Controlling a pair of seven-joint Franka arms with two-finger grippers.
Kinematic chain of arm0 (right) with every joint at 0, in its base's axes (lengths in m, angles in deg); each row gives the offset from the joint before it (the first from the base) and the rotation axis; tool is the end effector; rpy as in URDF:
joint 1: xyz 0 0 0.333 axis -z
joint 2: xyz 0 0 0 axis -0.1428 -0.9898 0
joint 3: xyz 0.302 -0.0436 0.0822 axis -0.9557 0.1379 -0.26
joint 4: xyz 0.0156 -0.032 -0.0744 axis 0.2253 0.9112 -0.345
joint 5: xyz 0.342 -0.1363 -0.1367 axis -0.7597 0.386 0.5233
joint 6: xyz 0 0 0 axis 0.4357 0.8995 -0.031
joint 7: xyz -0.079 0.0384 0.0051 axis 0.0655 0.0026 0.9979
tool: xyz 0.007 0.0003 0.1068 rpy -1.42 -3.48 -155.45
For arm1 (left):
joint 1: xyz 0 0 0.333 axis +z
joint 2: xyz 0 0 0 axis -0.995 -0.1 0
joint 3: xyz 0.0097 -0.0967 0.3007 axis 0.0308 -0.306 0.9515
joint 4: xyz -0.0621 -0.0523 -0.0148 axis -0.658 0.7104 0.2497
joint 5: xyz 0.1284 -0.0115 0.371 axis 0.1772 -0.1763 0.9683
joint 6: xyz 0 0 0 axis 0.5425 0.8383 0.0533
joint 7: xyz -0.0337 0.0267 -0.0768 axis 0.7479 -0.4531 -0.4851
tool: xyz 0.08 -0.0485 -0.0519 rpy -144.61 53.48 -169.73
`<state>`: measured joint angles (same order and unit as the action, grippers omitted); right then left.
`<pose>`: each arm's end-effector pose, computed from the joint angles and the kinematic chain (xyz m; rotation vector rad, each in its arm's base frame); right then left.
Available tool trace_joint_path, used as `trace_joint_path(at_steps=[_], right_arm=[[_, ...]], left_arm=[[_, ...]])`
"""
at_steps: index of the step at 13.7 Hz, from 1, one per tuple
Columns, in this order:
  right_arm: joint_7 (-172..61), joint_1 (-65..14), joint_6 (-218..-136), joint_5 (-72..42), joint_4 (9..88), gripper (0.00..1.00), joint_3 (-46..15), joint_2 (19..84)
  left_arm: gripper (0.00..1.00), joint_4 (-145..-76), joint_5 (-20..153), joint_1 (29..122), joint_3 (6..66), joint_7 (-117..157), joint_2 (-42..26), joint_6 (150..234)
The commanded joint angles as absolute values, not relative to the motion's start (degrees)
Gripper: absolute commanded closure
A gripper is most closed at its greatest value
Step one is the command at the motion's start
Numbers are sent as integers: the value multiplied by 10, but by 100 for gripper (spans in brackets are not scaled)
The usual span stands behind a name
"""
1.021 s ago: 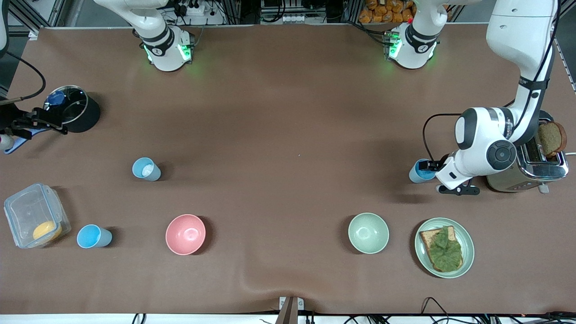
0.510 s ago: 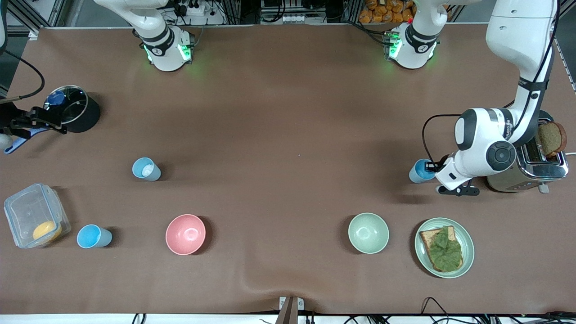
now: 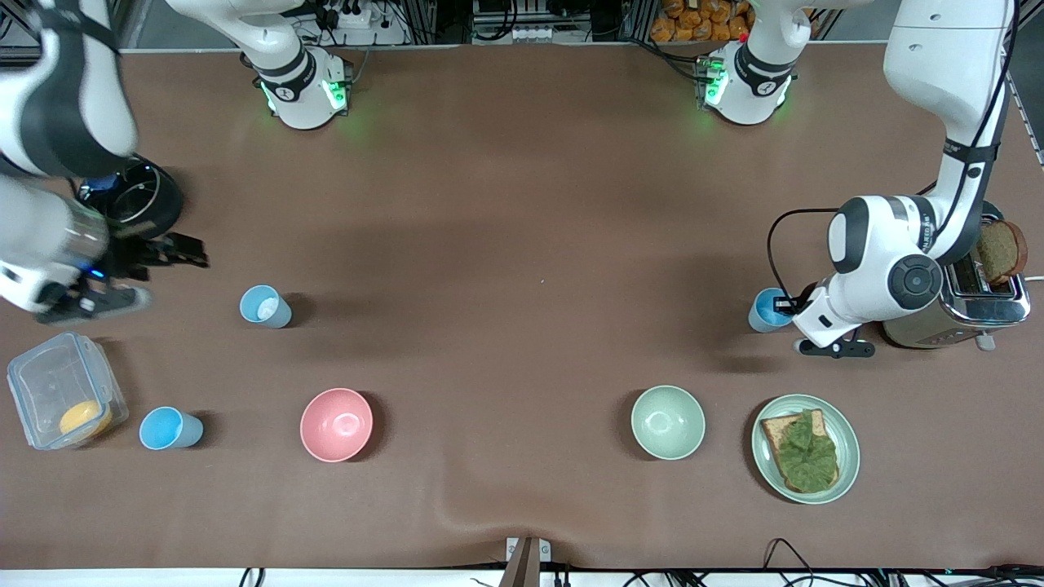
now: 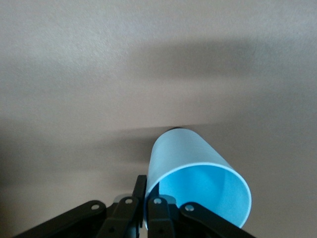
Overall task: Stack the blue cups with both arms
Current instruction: 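Lift the cup with the left gripper while the right gripper reaches another cup, then grasp the blue cup holding the white wad with the right gripper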
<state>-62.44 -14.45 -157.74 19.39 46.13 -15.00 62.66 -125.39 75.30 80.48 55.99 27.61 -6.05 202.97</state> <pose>0.6009 0.0115 0.4587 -3.0671 -0.3178 0.3275 0.5889 -0.0218 0.2369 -3.1156 0.0813 0.2778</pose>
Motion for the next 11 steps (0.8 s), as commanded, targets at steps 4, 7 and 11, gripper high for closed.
trace_joint_path(at_steps=[4, 7, 11], right_arm=[[-617, -152, -1739, 187, 568, 0, -146, 597], [-568, -157, -1807, 188, 650, 0, -146, 608], [-512, -180, -1854, 187, 694, 0, -147, 606]], left_arm=[[100, -1256, 743, 811, 561, 273, -19, 2024], [100, -1251, 744, 809, 561, 235, -14, 2024], [100, -1232, 743, 810, 560, 195, -11, 2024]])
